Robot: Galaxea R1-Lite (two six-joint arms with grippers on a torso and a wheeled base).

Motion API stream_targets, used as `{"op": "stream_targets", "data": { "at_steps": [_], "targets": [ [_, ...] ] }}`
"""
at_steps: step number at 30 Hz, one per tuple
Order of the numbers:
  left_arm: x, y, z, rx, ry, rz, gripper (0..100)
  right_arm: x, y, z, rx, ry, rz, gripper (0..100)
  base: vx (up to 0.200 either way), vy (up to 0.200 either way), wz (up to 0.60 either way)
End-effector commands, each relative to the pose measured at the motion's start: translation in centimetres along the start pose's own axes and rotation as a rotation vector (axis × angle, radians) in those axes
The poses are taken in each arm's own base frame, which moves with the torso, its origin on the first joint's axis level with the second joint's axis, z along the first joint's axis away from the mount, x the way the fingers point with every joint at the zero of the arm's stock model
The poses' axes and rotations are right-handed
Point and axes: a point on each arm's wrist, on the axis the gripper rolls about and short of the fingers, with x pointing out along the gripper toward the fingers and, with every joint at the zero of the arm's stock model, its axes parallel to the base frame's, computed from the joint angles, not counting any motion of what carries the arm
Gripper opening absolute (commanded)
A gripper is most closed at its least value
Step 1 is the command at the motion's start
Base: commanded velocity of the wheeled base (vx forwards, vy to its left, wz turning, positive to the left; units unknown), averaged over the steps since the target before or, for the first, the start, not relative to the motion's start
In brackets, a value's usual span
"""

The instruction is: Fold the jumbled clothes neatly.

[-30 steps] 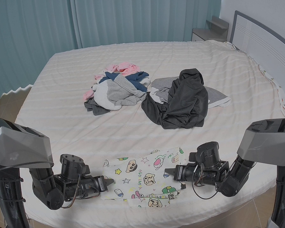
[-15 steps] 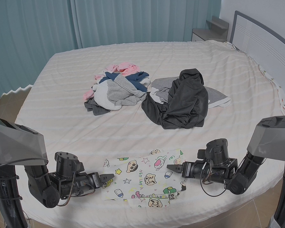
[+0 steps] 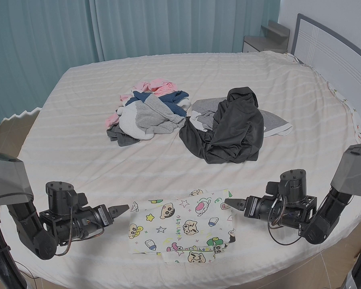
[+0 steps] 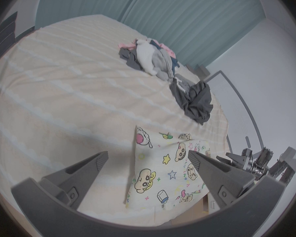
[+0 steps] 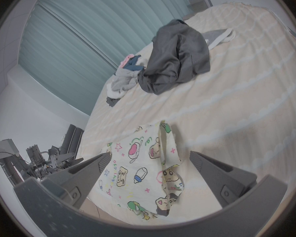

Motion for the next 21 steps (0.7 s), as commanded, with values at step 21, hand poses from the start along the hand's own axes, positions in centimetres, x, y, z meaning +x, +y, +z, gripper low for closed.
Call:
{"op": "stream_targets", "data": {
  "at_steps": [21],
  "targets": [
    [-17.7, -4.1, 1.3, 0.114, -0.54, -0.327, 100, -21.6, 1.4, -0.7, -0.05, -0.404, -0.08, 100, 0.0, 0.0, 0.0]
  ]
}}
